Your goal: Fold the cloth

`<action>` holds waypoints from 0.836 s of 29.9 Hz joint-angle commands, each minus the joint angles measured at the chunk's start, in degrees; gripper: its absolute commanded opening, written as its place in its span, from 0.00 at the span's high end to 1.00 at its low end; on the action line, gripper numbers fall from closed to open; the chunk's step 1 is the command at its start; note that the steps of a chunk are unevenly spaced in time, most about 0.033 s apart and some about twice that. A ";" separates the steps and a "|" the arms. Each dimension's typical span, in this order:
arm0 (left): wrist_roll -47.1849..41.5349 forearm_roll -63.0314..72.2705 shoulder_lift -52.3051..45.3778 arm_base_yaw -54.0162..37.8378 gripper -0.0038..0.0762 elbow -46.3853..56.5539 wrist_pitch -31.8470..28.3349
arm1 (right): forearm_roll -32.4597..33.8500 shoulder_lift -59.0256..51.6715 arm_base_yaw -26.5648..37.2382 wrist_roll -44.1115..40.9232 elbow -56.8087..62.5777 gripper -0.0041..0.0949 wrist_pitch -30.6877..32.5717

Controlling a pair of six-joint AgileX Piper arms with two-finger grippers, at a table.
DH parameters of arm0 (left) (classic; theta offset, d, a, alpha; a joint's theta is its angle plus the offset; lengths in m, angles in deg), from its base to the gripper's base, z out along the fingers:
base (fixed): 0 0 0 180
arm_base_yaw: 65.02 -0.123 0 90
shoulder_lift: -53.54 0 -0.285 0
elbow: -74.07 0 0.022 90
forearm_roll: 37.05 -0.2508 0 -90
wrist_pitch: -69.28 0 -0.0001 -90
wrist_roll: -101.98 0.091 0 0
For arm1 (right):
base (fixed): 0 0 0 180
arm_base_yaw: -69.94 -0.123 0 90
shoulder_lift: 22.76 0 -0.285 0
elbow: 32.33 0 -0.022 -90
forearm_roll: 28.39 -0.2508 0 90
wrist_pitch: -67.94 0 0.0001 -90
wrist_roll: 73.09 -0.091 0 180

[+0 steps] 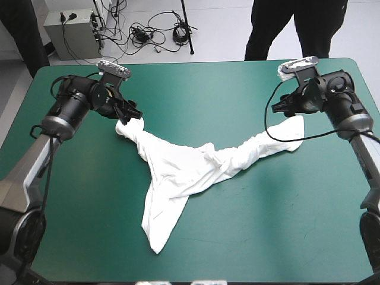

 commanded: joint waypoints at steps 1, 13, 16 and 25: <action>-0.42 1.00 -10.02 1.67 0.30 -2.43 4.85 | 2.57 -5.91 0.46 -0.70 -3.36 0.28 0.51; -10.14 0.70 -24.65 17.42 0.30 9.19 19.16 | 1.33 -20.09 0.46 -0.70 -3.36 0.28 7.50; -13.17 0.26 -26.82 18.29 0.30 15.24 19.16 | 1.47 -23.51 0.46 -0.70 -3.36 0.28 7.57; -13.50 7.87 -27.06 18.39 0.30 32.67 12.31 | 1.47 -26.37 0.46 -0.70 -3.17 0.28 9.57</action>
